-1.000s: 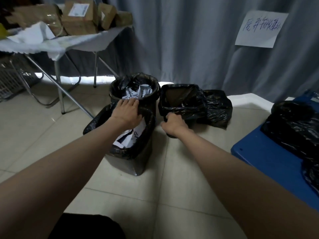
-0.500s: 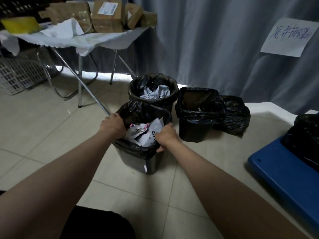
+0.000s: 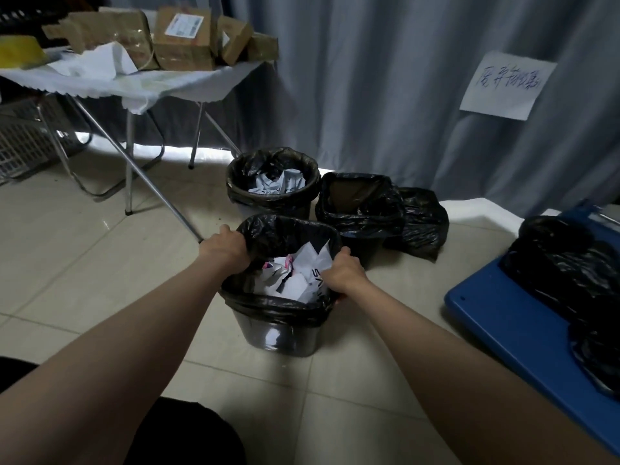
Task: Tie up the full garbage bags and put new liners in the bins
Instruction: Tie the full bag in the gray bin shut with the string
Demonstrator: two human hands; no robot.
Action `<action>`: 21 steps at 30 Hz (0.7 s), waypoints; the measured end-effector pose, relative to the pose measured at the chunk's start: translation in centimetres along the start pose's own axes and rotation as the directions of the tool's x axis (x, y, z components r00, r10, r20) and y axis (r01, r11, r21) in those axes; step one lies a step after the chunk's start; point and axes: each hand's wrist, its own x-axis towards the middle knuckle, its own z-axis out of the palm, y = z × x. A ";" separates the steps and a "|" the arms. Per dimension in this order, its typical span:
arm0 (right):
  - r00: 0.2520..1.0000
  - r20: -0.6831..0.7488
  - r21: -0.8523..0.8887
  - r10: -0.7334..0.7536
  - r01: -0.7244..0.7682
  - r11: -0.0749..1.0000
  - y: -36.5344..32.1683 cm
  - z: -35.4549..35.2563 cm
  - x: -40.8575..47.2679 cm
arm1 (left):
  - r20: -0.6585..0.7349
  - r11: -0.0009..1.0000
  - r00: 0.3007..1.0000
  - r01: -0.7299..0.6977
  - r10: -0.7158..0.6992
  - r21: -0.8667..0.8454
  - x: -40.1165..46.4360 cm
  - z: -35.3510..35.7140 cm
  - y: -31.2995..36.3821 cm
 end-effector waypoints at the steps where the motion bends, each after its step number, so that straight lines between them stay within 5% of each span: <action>1: 1.000 -0.001 -0.014 0.000 0.000 1.000 0.9 -0.6 -0.3 | 0.000 1.000 1.000 -0.030 0.030 -0.007 -0.3 0.1 0.7; 11: 0.999 -0.024 -0.091 0.045 -0.047 0.995 12.2 -6.3 -4.9 | 0.016 0.902 0.902 -0.430 0.431 -0.029 -2.6 1.3 9.7; 16: 0.987 -0.032 -0.093 0.158 -0.160 0.983 18.0 -9.2 -7.9 | 0.020 0.795 0.796 -0.606 0.605 0.040 -5.4 1.9 15.3; 21: 0.975 0.052 -0.164 0.218 -0.207 0.964 21.5 -12.1 -10.4 | 0.018 0.734 0.737 -0.674 0.675 0.085 -7.5 1.8 19.3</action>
